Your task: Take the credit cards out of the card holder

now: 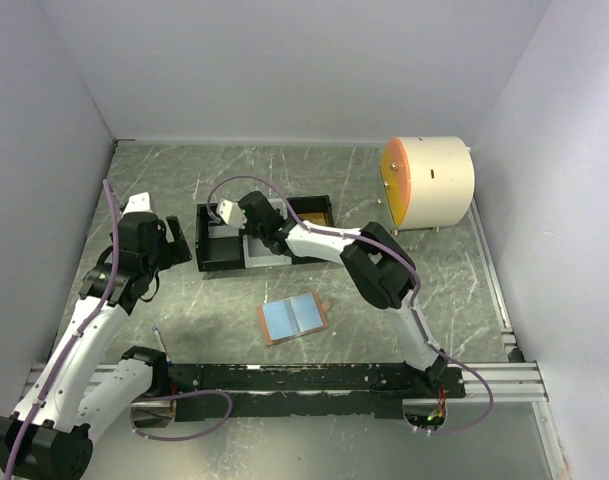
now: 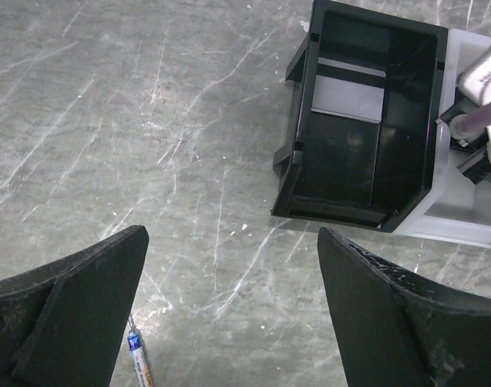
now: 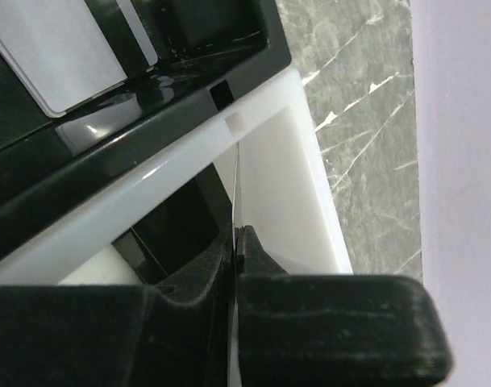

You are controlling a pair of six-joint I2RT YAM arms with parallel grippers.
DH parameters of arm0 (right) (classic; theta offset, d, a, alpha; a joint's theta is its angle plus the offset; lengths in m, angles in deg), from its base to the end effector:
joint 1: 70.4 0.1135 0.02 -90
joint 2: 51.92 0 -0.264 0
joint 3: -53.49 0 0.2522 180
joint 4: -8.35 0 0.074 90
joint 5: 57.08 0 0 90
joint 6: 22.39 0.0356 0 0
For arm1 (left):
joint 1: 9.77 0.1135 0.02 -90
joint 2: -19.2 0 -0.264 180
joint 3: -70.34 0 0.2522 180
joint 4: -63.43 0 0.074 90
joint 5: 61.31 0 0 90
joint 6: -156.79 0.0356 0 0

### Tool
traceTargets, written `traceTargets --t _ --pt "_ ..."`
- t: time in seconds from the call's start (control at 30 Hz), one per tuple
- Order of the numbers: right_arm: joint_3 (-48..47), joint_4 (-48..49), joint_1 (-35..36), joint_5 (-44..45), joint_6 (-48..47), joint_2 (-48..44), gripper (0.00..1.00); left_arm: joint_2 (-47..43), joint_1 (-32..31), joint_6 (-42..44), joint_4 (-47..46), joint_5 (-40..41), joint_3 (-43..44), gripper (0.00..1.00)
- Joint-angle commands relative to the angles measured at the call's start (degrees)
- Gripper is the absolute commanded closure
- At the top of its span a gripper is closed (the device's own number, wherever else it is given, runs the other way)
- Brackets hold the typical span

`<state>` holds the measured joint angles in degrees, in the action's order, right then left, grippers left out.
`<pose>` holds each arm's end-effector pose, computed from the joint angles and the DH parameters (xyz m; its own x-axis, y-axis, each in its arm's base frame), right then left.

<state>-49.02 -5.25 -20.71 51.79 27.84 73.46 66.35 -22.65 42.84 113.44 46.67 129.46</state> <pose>0.3270 0.3676 0.1667 0.0584 -0.8669 -0.4951 -0.6713 0.3330 -0.6622 0.1702 -0.0277 0.2929 -0.5388 -0.2729 -0.7970 -0.2667 0.9527 -0.1459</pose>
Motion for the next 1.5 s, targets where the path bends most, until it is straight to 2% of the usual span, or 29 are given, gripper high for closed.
traceTargets --t 0.0,0.23,0.33,0.4,0.43,0.63,1.03,1.3,1.47 --pt "-2.75 0.21 -0.54 0.19 -2.82 3.14 1.00 -0.40 0.32 1.08 -0.48 0.90 1.05 0.02" --pt "-6.03 -1.43 -0.43 2.90 -3.42 5.87 0.93 0.02 0.36 1.18 -0.49 0.86 1.01 0.02" --pt "-4.78 -1.31 -0.41 2.03 -3.44 4.98 0.84 0.28 0.32 1.16 -0.39 0.79 1.04 0.02" --pt "-4.42 -2.06 -0.41 1.15 -2.76 4.56 0.70 0.30 0.32 1.24 -0.47 0.65 1.00 0.02" --pt "-4.72 -3.00 -0.42 0.68 -2.08 4.55 0.66 0.38 0.32 1.27 -0.48 0.59 1.03 0.03" --pt "-6.34 -7.07 -0.55 -1.89 2.21 3.75 0.55 0.95 0.32 1.31 -0.48 0.27 0.95 0.03" --pt "-6.13 -8.68 -0.95 -7.66 7.40 0.64 0.52 1.89 0.32 1.46 -0.41 -0.22 1.04 0.03" --pt "-5.55 -7.92 -1.28 -7.14 10.36 -1.35 0.51 2.34 0.32 1.43 -0.25 -0.42 0.96 0.04" --pt "-1.55 -5.19 -1.36 -8.61 19.74 -8.80 0.51 2.49 0.32 1.14 0.12 0.00 1.12 0.03"
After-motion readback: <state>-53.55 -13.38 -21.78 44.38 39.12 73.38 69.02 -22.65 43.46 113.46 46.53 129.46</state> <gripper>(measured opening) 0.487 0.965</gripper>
